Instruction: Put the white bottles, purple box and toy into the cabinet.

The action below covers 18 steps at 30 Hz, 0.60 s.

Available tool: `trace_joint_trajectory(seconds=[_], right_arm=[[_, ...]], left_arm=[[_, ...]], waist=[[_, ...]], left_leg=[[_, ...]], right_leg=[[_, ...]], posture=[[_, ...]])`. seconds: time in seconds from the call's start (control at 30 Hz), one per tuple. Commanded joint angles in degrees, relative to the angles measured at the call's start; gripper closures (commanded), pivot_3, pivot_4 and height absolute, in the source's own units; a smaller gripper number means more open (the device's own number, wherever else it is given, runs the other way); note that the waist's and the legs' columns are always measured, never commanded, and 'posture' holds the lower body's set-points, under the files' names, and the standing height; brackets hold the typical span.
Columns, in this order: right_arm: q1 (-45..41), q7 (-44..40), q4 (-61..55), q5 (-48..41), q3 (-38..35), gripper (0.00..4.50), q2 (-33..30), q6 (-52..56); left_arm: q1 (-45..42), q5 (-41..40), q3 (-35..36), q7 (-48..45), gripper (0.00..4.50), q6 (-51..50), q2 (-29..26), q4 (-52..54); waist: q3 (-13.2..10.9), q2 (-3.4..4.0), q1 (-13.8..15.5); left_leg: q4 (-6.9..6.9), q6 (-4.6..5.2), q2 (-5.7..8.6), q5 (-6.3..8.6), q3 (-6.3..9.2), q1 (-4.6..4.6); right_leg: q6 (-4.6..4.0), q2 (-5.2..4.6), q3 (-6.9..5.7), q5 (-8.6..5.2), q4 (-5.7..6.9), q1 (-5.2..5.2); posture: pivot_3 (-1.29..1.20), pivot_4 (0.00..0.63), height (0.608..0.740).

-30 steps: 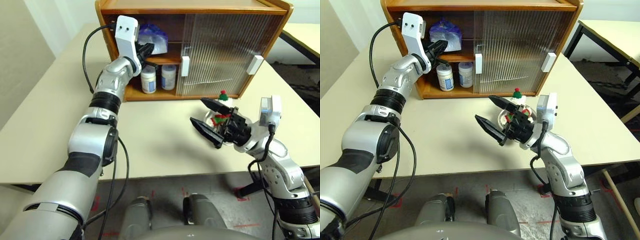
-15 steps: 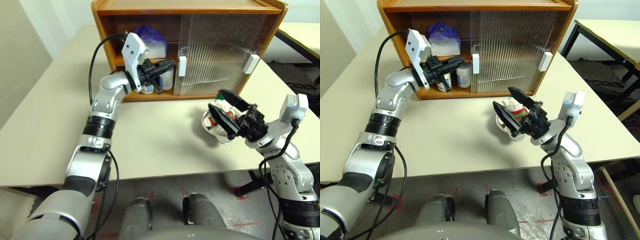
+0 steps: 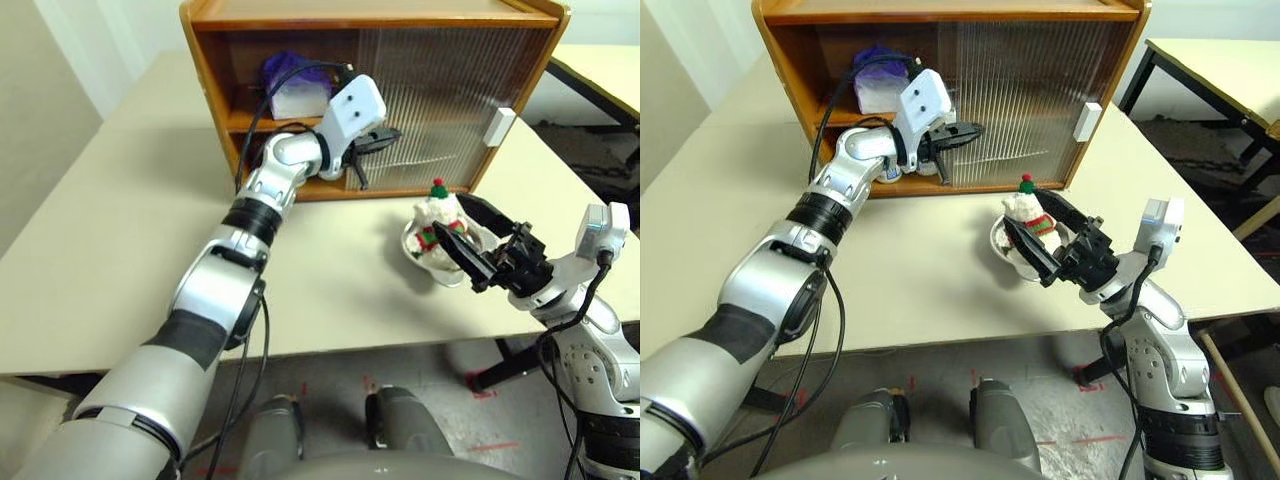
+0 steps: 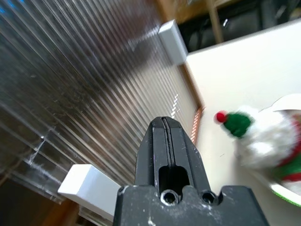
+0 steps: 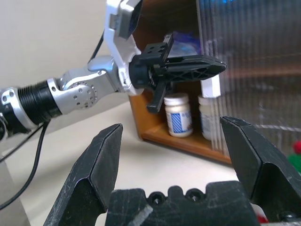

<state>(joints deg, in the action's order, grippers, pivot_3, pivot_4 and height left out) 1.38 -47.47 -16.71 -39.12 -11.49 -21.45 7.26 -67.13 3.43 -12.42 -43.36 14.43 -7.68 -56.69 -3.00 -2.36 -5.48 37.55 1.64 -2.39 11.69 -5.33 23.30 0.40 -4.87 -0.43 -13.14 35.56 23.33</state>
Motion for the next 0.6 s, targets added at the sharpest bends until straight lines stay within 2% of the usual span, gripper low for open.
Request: trace_joint_trajectory(seconds=[0.03, 0.27, 0.6], right_arm=[[0.81, 0.67, -2.25, 0.03, -1.0, 0.0, -0.74, -0.38], [1.7, 0.95, -3.08, 0.08, -1.26, 0.0, -0.96, -0.64], [1.56, 0.6, -2.57, -0.46, -1.7, 0.0, -1.89, -0.16]], left_arm=[[-2.87, 4.84, -2.41, 2.85, 4.47, 1.12, 0.03, -3.18], [-4.84, 12.34, -6.96, 6.87, 4.47, 1.45, -0.1, -6.48], [-6.2, 14.46, -6.57, 8.5, 4.47, -1.77, -3.1, -6.42]], waist=[[0.0, 0.0, -0.1], [-0.01, -0.01, -0.18], [-0.01, 0.0, -1.49]], left_leg=[[0.0, 0.0, 0.0, 0.0, 0.0, -0.01], [-0.02, 0.0, -0.02, 0.0, 0.01, 0.0], [-0.06, 0.0, -0.22, 0.0, 0.05, -0.01]], right_leg=[[0.02, 0.0, 0.0, 0.0, 0.0, 0.0], [-0.03, -0.02, -0.01, -0.06, -0.01, 0.01], [-0.05, -0.04, 0.0, -0.07, -0.01, 0.02]], posture=[[-0.18, 0.0, 0.74], [-0.19, 0.0, 0.74], [-0.18, 0.0, 0.74]])
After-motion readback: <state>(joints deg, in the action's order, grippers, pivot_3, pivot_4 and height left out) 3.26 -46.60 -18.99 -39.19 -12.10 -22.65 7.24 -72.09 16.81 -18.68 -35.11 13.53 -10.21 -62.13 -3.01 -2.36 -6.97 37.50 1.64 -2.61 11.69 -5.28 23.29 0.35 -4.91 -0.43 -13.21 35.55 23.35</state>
